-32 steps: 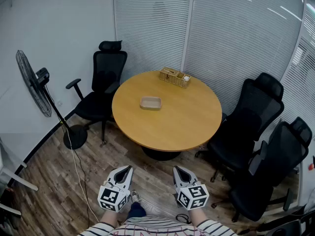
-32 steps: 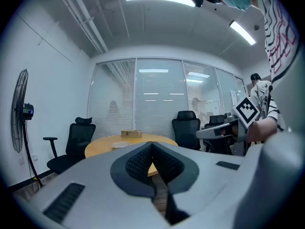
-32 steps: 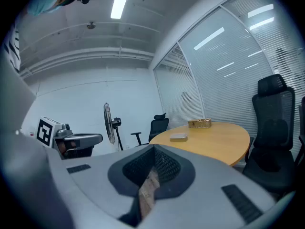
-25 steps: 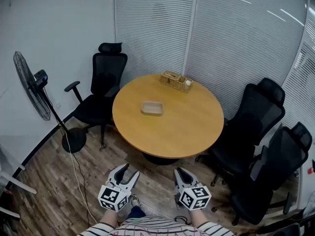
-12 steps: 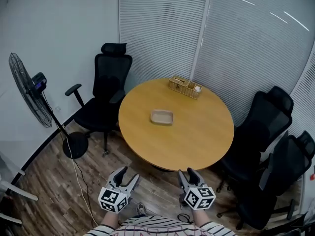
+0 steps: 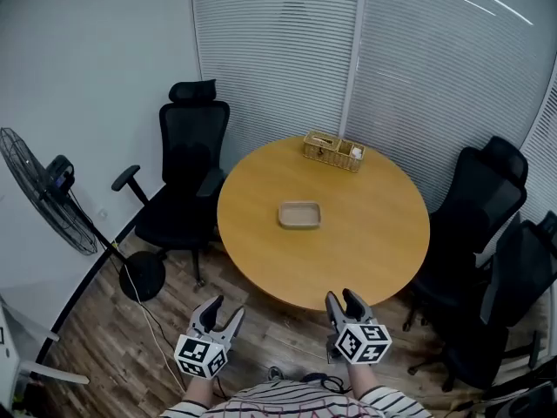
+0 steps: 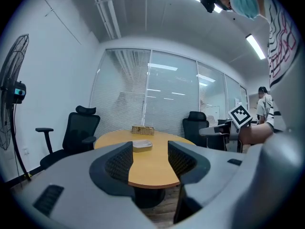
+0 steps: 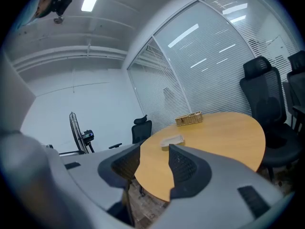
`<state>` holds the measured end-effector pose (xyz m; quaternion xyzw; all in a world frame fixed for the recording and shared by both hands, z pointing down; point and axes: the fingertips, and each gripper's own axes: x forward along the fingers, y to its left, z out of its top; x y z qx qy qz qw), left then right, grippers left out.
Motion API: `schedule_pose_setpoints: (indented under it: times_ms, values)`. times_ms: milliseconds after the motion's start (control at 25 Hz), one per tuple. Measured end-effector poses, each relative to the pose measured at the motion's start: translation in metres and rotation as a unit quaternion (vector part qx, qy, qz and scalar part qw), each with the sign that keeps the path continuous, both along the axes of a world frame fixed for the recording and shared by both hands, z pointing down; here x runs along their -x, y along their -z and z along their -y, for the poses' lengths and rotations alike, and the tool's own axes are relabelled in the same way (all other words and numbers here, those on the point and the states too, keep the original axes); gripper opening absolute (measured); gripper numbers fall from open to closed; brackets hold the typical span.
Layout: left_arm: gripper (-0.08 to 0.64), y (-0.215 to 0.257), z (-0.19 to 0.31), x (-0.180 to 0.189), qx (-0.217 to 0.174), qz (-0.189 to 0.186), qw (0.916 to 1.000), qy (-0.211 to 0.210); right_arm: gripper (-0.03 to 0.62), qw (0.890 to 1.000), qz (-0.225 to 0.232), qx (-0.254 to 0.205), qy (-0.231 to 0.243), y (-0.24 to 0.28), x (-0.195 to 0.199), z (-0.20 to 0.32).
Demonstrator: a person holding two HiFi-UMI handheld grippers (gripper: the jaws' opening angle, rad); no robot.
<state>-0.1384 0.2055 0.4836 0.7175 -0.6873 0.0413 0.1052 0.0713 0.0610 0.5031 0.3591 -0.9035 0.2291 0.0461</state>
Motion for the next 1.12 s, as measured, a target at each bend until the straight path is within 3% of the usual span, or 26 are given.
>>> schedule_pose_setpoints:
  times_ms: [320,560,1120]
  values:
    - [0.207,-0.006,0.037,0.018,0.000,-0.018,0.9998,-0.010,0.196,1.000,-0.012,0.006,-0.012,-0.005,0.015,0.028]
    - [0.207,-0.009,0.070,0.037,0.000,-0.021,0.9998,0.005,0.193,1.000,-0.012,0.007,-0.007,-0.009,0.033,0.069]
    - [0.207,-0.011,0.209,0.062,0.000,-0.016,0.9997,0.018,0.187,0.999,-0.022,0.020,0.021,-0.025,0.069,0.197]
